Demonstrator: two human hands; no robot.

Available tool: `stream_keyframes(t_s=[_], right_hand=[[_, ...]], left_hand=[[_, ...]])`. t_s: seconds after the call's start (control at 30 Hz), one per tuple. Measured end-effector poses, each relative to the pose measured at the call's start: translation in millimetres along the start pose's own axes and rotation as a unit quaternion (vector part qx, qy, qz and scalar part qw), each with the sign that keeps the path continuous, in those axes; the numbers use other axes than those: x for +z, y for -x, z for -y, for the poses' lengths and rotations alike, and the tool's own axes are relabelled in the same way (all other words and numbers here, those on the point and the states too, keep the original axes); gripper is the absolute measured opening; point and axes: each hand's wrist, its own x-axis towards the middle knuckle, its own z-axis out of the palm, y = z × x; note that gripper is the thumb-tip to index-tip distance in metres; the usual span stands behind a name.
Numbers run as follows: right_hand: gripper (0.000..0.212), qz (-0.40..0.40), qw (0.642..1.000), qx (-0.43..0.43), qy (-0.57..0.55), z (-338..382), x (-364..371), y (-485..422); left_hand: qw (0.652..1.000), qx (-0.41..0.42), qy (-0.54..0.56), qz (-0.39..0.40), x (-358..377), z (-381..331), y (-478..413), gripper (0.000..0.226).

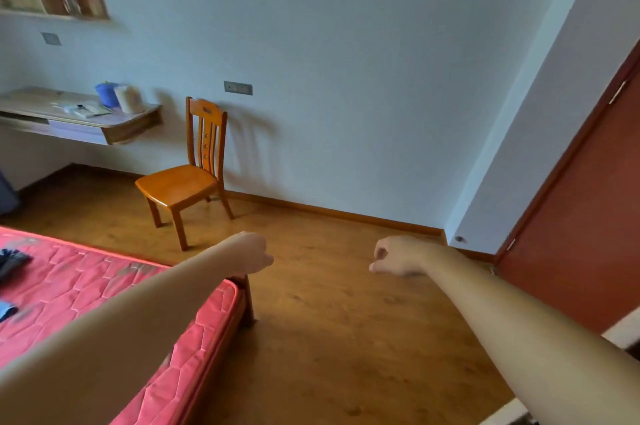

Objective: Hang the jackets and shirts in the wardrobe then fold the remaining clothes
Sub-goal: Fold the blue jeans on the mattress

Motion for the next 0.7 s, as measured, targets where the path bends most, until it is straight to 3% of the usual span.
stream_keyframes(t_s=[0.4, 0.7], right_hand=[[0.040, -0.006, 0.999, -0.037, 0.021, 70, -110, -223], [0.043, 0.013, 0.991, -0.114, 0.063, 123, -158, -390]], left_hand=[[0.996, -0.076, 0.038, -0.008, -74, 108, -168, 0.037], [0.985, -0.146, 0.084, -0.025, -124, 173, -285, 0.036]])
